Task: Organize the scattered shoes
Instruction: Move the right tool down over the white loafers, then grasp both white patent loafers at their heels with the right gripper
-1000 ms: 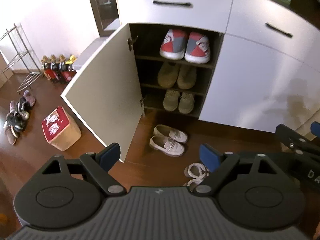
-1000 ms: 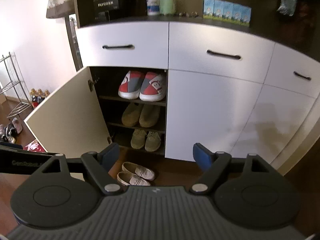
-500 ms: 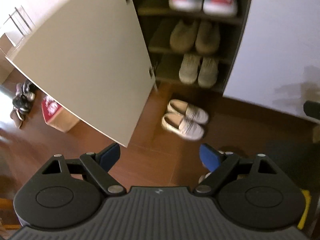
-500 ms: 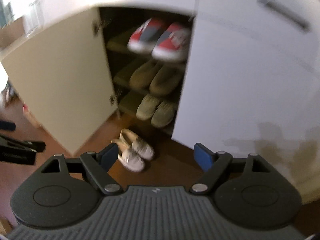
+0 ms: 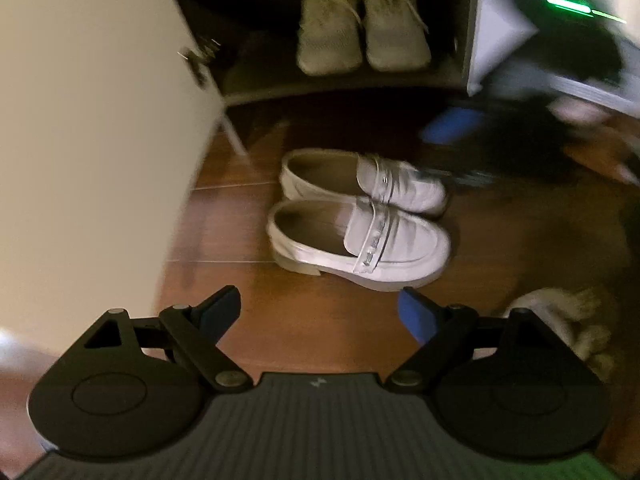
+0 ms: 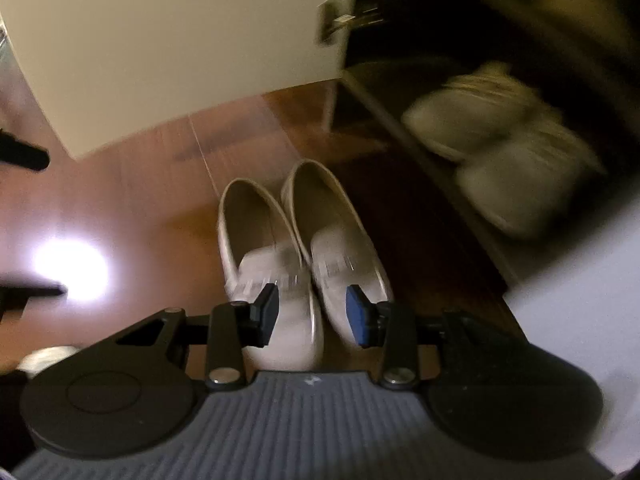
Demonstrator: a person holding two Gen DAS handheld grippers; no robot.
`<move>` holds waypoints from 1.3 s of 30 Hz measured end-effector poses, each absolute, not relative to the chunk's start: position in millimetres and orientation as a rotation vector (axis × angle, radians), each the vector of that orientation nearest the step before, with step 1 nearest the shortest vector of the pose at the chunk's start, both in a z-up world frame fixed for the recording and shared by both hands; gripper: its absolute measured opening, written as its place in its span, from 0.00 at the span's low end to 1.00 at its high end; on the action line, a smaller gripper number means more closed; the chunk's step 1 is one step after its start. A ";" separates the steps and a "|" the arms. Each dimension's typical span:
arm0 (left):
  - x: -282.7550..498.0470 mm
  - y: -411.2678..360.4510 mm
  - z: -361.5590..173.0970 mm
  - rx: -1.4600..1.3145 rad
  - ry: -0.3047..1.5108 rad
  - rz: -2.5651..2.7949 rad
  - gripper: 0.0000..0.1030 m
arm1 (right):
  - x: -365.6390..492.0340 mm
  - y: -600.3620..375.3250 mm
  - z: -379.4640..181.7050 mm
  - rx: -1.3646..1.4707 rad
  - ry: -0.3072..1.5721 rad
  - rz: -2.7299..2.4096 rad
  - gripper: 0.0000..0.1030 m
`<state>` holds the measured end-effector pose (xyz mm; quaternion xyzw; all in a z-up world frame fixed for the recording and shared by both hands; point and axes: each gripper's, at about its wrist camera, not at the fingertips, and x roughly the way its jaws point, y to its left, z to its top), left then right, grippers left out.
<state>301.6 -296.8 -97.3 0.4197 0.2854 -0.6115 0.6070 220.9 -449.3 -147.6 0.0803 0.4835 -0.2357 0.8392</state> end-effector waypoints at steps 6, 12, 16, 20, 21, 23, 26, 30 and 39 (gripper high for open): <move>312.7 -310.9 -179.6 0.971 0.613 -1.507 0.85 | 272.8 -476.5 -235.6 0.047 1.028 -0.293 0.30; 310.9 -320.0 -200.0 0.997 0.609 -1.493 0.85 | 282.5 -488.9 -249.4 0.187 0.987 -0.430 0.07; 309.5 -320.8 -199.2 1.010 0.581 -1.496 0.85 | 290.0 -525.7 -248.0 0.450 0.913 -0.734 0.06; 310.1 -330.6 -204.4 1.017 0.535 -1.473 0.85 | 285.6 -561.6 -251.0 0.695 0.788 -1.049 0.06; 311.2 -337.1 -206.1 1.015 0.520 -1.457 0.85 | 282.7 -571.8 -251.5 0.784 0.742 -1.150 0.07; 312.4 -343.2 -206.2 1.007 0.506 -1.447 0.85 | 274.1 -581.7 -250.5 0.916 0.673 -1.219 0.15; 312.6 -364.2 -204.9 0.979 0.461 -1.440 0.85 | 249.9 -563.3 -229.6 0.870 0.606 -1.136 0.39; 315.9 -387.0 -206.9 0.937 0.452 -1.469 0.85 | 208.5 -515.4 -205.1 0.669 0.619 -1.141 0.74; 312.7 -426.7 -237.7 1.020 0.447 -1.541 0.81 | 203.3 -496.6 -262.4 0.701 0.818 -1.058 0.70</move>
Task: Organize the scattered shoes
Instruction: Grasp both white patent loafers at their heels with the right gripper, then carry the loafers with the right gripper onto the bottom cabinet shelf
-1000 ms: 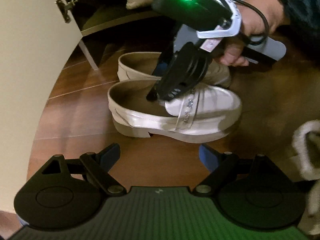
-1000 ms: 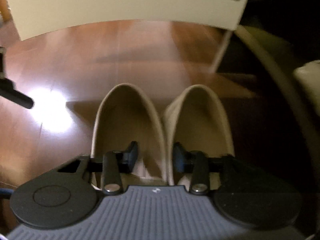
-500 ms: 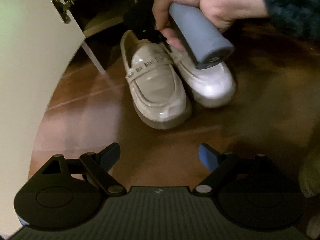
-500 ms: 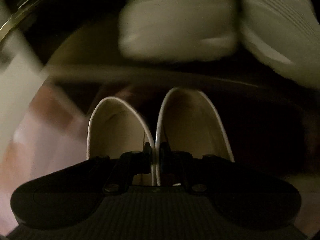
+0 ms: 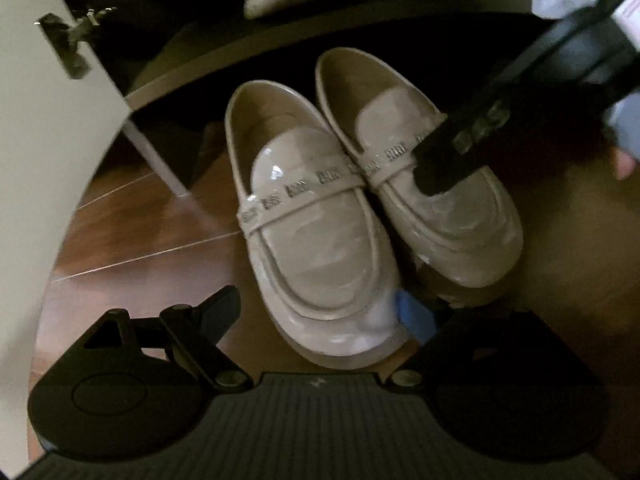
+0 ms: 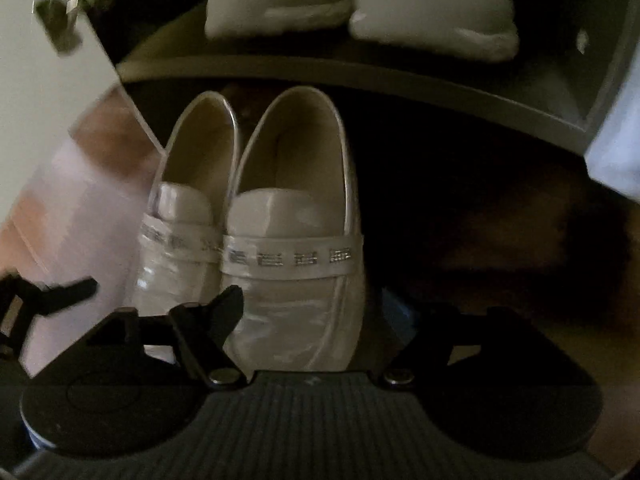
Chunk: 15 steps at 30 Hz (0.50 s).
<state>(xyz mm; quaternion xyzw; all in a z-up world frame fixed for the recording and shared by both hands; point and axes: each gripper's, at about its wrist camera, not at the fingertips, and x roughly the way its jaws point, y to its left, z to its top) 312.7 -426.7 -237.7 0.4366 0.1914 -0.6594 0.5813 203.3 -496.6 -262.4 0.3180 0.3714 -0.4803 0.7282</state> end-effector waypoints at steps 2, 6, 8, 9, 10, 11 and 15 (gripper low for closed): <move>309.3 -429.1 -240.8 1.035 0.442 -1.565 0.72 | 205.7 -498.1 -268.1 0.698 0.814 -1.027 0.60; 308.5 -443.6 -244.5 1.056 0.381 -1.584 0.66 | 213.5 -502.4 -271.6 0.725 0.813 -1.017 0.57; 310.3 -450.6 -245.7 1.079 0.361 -1.587 0.65 | 221.5 -506.2 -273.0 0.730 0.801 -1.021 0.57; 312.0 -455.3 -246.4 1.086 0.353 -1.585 0.65 | 225.9 -507.6 -273.6 0.719 0.796 -1.024 0.56; 315.8 -462.4 -247.4 1.085 0.349 -1.575 0.65 | 228.7 -509.0 -274.3 0.713 0.790 -1.028 0.56; 319.4 -468.5 -248.1 1.080 0.348 -1.565 0.65 | 230.7 -510.5 -275.1 0.711 0.785 -1.031 0.56; 331.3 -493.3 -252.6 1.064 0.318 -1.537 0.65 | 250.3 -527.0 -281.5 0.676 0.748 -1.040 0.56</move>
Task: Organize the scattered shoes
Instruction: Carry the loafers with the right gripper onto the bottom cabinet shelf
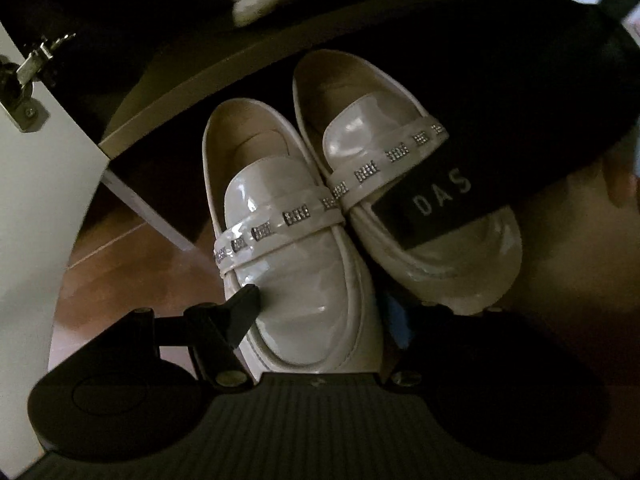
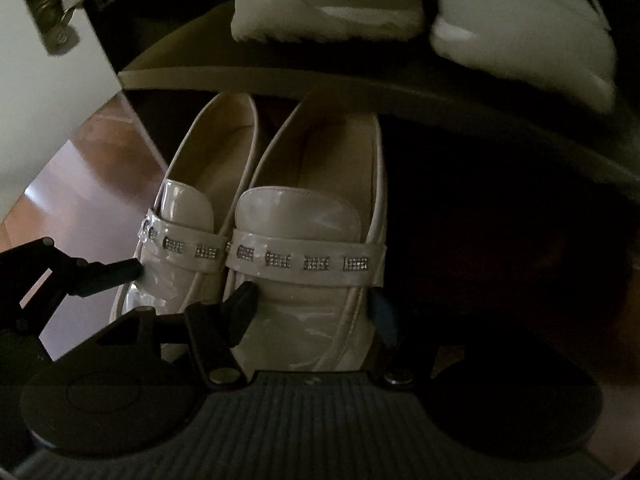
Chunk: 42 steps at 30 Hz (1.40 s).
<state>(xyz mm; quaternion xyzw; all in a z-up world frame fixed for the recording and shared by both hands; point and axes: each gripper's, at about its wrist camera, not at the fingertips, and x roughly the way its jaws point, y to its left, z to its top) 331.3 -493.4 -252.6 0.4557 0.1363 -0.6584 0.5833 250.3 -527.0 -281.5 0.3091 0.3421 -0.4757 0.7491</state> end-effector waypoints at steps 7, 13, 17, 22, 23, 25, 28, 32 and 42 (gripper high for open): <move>346.0 -516.6 -253.8 1.036 0.301 -1.472 0.62 | 265.7 -541.5 -284.9 0.666 0.697 -1.046 0.59; 343.0 -462.9 -256.9 1.105 0.299 -1.432 0.61 | 245.3 -499.5 -279.2 0.660 0.725 -0.995 0.61; 348.4 -471.9 -263.8 1.113 0.359 -1.415 0.53 | 251.4 -492.3 -290.1 0.656 0.768 -0.989 0.59; 356.0 -496.4 -264.5 1.089 0.391 -1.423 0.53 | 261.4 -512.5 -272.0 0.678 0.770 -0.963 0.48; 356.0 -500.0 -264.8 1.086 0.390 -1.423 0.53 | 263.0 -513.1 -269.1 0.680 0.768 -0.963 0.48; 355.7 -507.7 -265.5 1.081 0.389 -1.423 0.53 | 266.6 -518.3 -265.7 0.666 0.774 -0.956 0.48; 353.5 -518.3 -266.3 1.081 0.384 -1.420 0.53 | 276.8 -542.2 -272.3 0.674 0.767 -0.963 0.47; 353.4 -530.8 -266.7 1.073 0.387 -1.419 0.53 | 284.1 -557.4 -278.7 0.667 0.768 -0.965 0.48; 358.6 -547.7 -263.1 1.005 0.407 -1.407 0.53 | 281.9 -572.1 -278.2 0.661 0.764 -0.938 0.47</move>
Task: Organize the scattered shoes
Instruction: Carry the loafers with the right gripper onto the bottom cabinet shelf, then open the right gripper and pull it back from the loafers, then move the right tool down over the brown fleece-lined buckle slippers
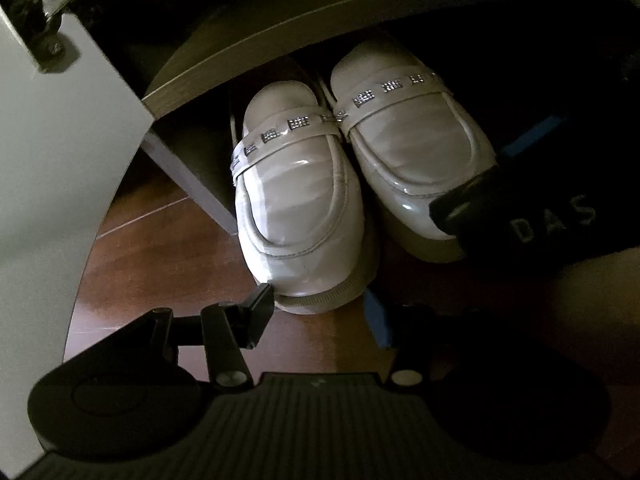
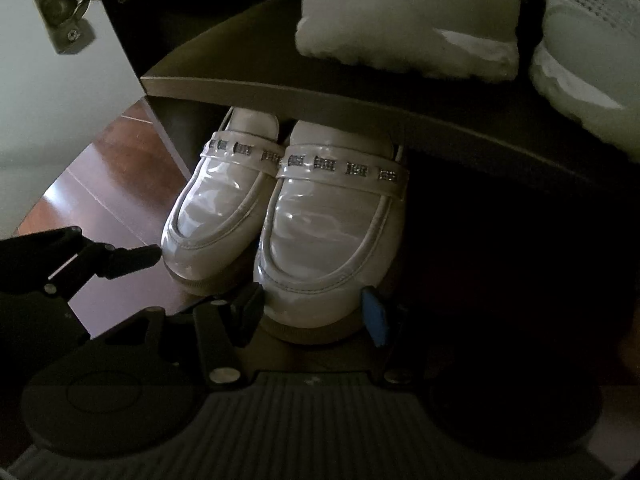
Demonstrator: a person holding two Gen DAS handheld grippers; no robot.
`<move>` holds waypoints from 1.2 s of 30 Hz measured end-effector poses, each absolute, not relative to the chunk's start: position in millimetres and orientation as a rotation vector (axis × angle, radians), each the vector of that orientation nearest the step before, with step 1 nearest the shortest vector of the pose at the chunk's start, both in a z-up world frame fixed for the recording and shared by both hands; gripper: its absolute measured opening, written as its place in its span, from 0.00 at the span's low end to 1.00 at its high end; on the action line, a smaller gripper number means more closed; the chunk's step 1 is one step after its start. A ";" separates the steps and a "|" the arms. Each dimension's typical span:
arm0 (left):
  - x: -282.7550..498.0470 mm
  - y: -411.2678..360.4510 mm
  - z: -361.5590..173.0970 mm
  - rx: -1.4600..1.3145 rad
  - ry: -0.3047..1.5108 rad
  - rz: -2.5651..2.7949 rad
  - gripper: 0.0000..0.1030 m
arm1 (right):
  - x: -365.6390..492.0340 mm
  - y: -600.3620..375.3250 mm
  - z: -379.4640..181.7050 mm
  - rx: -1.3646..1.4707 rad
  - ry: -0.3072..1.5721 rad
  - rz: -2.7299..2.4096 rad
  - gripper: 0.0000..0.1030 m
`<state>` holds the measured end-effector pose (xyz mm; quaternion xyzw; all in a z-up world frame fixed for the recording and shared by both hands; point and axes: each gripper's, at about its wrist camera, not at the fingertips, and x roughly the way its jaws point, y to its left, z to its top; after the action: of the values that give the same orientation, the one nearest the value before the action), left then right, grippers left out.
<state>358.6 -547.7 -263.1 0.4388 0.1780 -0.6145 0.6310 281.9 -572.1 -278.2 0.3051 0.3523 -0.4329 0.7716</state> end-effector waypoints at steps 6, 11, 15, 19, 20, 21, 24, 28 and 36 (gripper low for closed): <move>349.3 -510.6 -240.1 0.960 0.503 -1.349 0.59 | 230.8 -529.2 -241.4 0.560 0.705 -0.947 0.59; 329.7 -478.9 -206.9 0.870 0.699 -1.262 0.63 | 183.4 -495.3 -206.8 0.578 0.727 -1.053 0.61; 310.1 -443.8 -156.6 0.842 0.741 -1.265 0.68 | 148.8 -471.1 -159.1 0.594 0.683 -1.071 0.67; 288.8 -412.9 -93.5 0.818 0.752 -1.258 0.71 | 133.5 -460.3 -104.2 0.535 0.659 -1.035 0.69; 282.4 -408.6 -76.8 0.824 0.737 -1.262 0.71 | 131.5 -459.4 -90.6 0.517 0.652 -1.023 0.70; 274.7 -404.7 -56.7 0.830 0.719 -1.267 0.71 | 130.1 -458.6 -77.1 0.495 0.644 -1.012 0.70; 265.3 -396.3 -20.2 0.820 0.681 -1.254 0.71 | 124.3 -455.5 -38.2 0.438 0.603 -0.974 0.72; 259.5 -389.4 23.4 0.800 0.658 -1.227 0.72 | 118.7 -452.4 -0.3 0.382 0.562 -0.924 0.73; 249.4 -381.3 62.4 0.779 0.570 -1.205 0.75 | 104.0 -447.1 31.8 0.287 0.518 -0.889 0.77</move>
<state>249.4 -381.3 62.4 0.3519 0.2574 -0.5443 0.7167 104.0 -447.1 31.8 0.1367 0.2469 -0.4235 0.8608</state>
